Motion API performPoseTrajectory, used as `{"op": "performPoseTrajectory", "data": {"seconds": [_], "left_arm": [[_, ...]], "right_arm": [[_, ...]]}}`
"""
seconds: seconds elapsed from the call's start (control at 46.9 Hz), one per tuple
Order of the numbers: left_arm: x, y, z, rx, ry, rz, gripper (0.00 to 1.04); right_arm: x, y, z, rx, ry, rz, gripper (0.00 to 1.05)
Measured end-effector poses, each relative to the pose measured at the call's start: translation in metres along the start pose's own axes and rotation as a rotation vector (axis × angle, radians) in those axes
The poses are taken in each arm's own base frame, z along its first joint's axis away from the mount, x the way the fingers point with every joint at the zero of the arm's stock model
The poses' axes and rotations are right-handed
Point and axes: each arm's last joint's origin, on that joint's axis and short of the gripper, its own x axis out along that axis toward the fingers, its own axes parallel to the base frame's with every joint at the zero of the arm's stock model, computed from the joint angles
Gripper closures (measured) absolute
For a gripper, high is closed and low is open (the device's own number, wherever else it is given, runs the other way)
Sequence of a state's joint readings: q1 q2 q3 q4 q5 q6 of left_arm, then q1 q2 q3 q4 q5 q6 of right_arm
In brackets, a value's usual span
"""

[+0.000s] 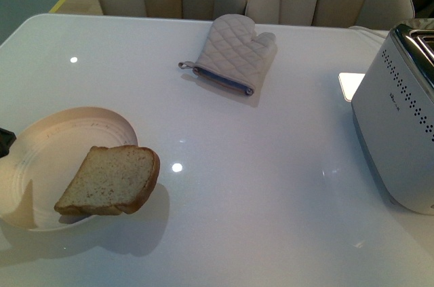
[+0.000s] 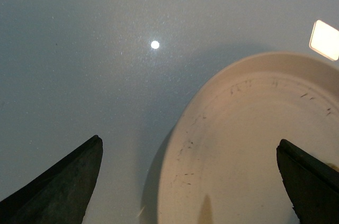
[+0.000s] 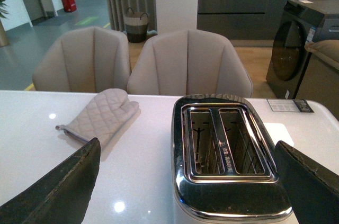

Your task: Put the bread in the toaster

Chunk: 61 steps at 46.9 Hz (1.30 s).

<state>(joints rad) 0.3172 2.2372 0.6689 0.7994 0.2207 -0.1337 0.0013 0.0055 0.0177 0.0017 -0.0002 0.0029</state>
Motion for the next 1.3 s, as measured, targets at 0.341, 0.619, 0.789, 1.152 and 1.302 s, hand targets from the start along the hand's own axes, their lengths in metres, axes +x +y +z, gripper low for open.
{"op": "performPoseTrajectory", "data": {"seconds": [0.341,0.619,0.789,1.152,1.302], "left_arm": [[0.032,0.003,-0.023,0.071,0.081,0.033,0.15],[0.039,-0.014,-0.033,0.109,0.104,0.010,0.67],[0.039,-0.031,-0.039,0.104,0.118,-0.025,0.92],[0.040,-0.104,-0.062,0.048,0.165,-0.097,1.00],[0.041,-0.137,-0.071,0.051,0.189,-0.129,1.00]], "right_arm": [[0.000,0.000,0.000,0.000,0.000,0.000,0.09],[0.000,0.000,0.000,0.000,0.000,0.000,0.09],[0.000,0.000,0.000,0.000,0.000,0.000,0.09],[0.000,0.000,0.000,0.000,0.000,0.000,0.09],[0.000,0.000,0.000,0.000,0.000,0.000,0.09]]}}
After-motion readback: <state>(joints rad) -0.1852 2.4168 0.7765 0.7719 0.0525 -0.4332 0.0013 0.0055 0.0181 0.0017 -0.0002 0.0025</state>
